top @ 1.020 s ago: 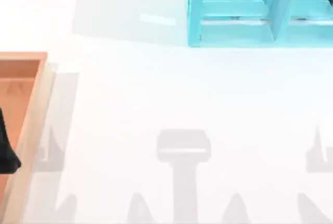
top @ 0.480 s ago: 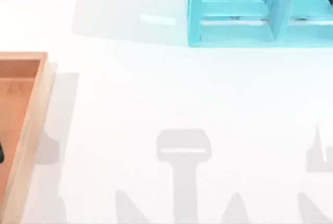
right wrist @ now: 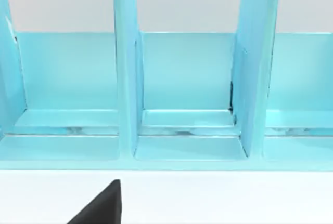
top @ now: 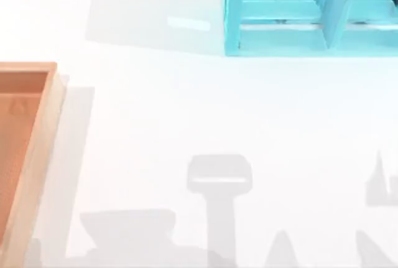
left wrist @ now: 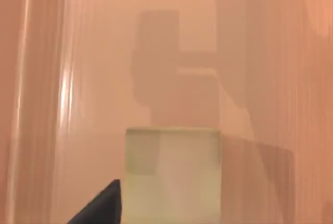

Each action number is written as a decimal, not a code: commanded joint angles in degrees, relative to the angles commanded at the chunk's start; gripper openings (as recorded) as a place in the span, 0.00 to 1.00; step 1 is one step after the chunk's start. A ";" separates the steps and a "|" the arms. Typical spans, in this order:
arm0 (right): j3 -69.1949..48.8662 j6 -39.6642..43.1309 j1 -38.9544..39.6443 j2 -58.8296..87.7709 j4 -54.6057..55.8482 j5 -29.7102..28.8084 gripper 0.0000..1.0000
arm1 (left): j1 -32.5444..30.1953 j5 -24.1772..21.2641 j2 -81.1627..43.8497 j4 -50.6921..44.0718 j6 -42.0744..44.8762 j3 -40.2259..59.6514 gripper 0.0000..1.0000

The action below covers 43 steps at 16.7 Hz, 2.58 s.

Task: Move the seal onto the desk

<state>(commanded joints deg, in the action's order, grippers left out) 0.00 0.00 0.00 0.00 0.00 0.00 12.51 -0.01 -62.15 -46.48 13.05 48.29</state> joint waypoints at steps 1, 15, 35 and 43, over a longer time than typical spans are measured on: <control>0.00 0.00 0.00 0.00 0.00 0.00 1.00 | 0.92 0.00 -5.38 -3.63 0.98 3.80 1.00; 0.00 0.00 0.00 0.00 0.00 0.00 1.00 | 6.51 -0.01 -30.13 -24.06 7.11 24.68 1.00; 0.00 0.00 0.00 0.00 0.00 0.00 1.00 | 6.99 -0.03 -36.73 -1.25 7.50 8.37 0.62; 0.00 0.00 0.00 0.00 0.00 0.00 1.00 | 6.99 -0.03 -36.73 -1.25 7.50 8.37 0.02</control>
<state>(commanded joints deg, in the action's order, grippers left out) 0.00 0.00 0.00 0.00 0.00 0.00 19.50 -0.05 -98.88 -47.73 20.56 56.66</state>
